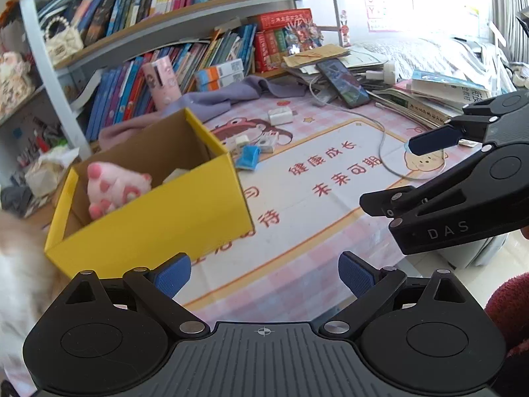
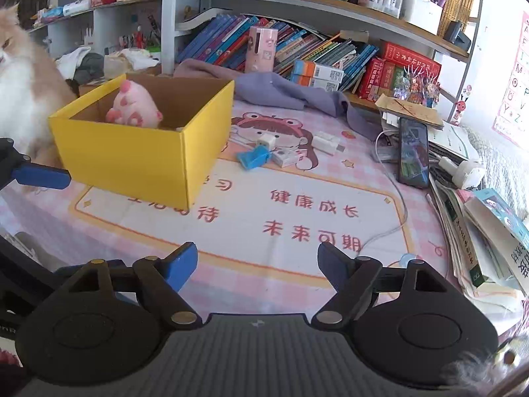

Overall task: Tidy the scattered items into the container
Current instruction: 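Withdraw both tools from the box and move toward the blue bag and white charger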

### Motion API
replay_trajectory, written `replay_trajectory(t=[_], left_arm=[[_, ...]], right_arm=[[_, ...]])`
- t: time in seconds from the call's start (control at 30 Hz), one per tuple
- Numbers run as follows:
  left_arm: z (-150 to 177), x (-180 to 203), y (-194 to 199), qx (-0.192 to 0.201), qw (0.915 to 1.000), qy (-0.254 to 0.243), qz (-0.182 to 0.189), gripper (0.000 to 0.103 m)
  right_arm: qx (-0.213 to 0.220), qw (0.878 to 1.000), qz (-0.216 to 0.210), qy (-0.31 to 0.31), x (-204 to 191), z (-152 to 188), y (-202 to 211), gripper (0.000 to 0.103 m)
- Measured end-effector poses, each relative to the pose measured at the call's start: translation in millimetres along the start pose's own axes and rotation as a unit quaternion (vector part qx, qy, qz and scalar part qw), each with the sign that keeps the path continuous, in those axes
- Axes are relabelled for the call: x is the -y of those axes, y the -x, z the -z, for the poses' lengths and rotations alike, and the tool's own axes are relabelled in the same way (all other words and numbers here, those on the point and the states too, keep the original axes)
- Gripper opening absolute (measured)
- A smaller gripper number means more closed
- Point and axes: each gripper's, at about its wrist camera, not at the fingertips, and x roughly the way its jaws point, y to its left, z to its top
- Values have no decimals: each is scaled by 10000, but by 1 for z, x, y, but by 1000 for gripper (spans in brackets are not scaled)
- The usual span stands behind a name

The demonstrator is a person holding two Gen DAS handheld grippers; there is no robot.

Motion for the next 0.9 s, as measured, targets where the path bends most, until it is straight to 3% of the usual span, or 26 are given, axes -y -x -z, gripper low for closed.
replay_trajectory(t=[0.4,0.9], left_arm=[[-38,36,-33,155,9993,-290,164,97],[-122,81,-113,15,9991,63,-416,95]], right_arm=[[23,10000,23,-33,55,-11,-27,79],[77,9977,-625,232,169,-64,-104,77]])
